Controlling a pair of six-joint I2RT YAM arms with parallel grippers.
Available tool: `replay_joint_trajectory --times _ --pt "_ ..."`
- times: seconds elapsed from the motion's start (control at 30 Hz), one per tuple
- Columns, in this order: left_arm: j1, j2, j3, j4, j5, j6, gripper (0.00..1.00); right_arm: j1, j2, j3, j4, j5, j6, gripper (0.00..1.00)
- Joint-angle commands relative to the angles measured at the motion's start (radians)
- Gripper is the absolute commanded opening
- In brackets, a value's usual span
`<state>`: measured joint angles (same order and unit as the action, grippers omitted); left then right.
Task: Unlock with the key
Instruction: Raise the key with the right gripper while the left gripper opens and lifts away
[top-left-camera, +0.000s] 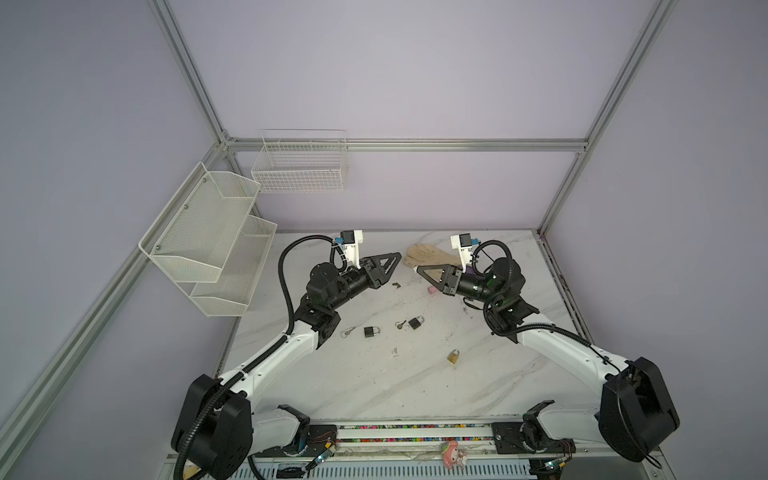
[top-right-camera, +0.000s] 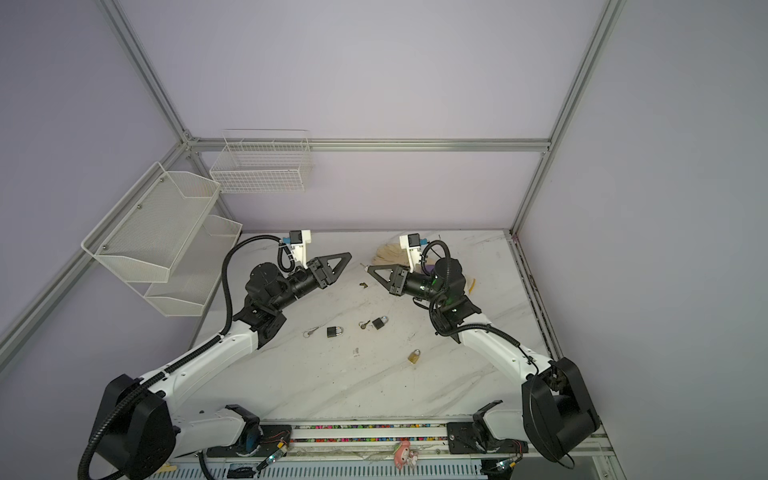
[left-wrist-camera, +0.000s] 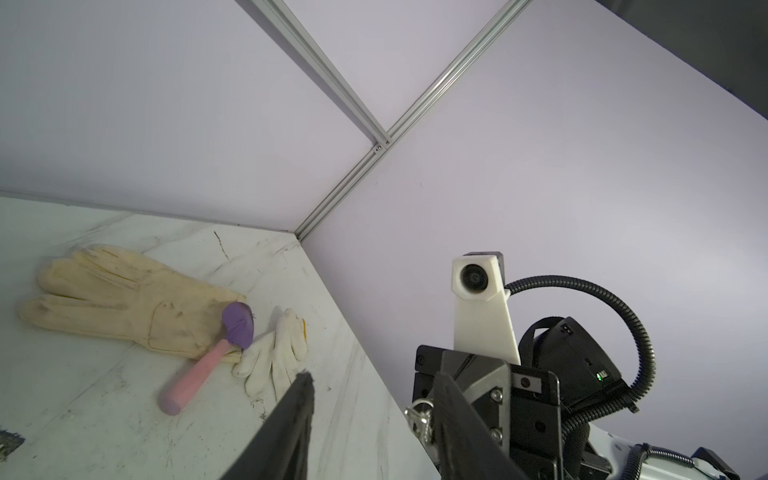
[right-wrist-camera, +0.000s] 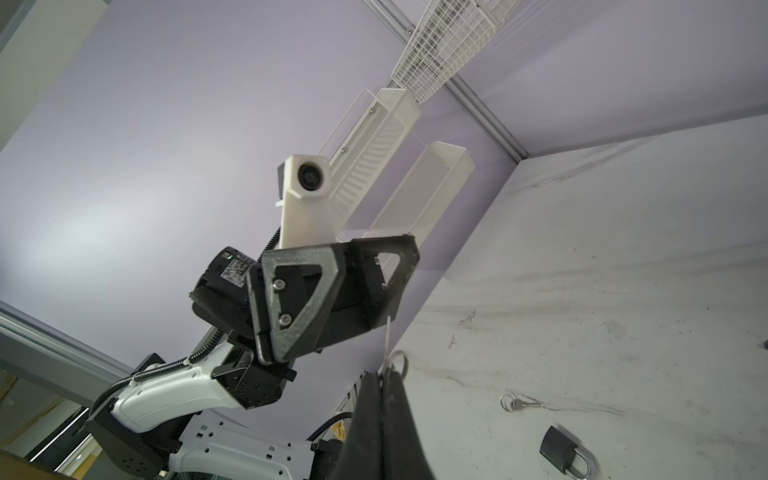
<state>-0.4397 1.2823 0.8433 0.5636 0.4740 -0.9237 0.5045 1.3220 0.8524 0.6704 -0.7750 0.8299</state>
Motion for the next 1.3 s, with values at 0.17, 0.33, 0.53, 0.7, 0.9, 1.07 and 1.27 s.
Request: replay_joint_trajectory --times 0.17,0.33,0.53,0.7,0.9,1.07,1.27 --pt "-0.023 0.044 0.085 0.199 0.111 -0.073 0.38 0.017 0.036 0.006 0.144 -0.015 0.047 0.0" --pt "-0.027 0.039 0.091 0.199 0.11 -0.066 0.34 0.02 0.043 0.006 0.138 0.0 0.042 0.0" --pt "-0.028 0.024 0.088 0.155 0.103 -0.052 0.28 0.033 0.046 0.018 0.179 -0.002 0.059 0.0" --pt "-0.031 0.023 0.099 0.153 0.108 -0.048 0.22 0.051 0.077 0.033 0.154 -0.002 0.046 0.0" --pt "-0.031 0.013 0.088 0.139 0.1 -0.034 0.09 0.051 0.059 0.028 0.109 0.025 0.016 0.0" --pt "-0.031 -0.002 0.082 0.109 0.095 -0.017 0.01 0.05 0.059 0.028 0.113 0.039 0.017 0.0" --pt "-0.03 -0.029 0.078 0.063 0.077 0.042 0.0 0.051 0.057 0.039 0.104 0.032 0.007 0.06"
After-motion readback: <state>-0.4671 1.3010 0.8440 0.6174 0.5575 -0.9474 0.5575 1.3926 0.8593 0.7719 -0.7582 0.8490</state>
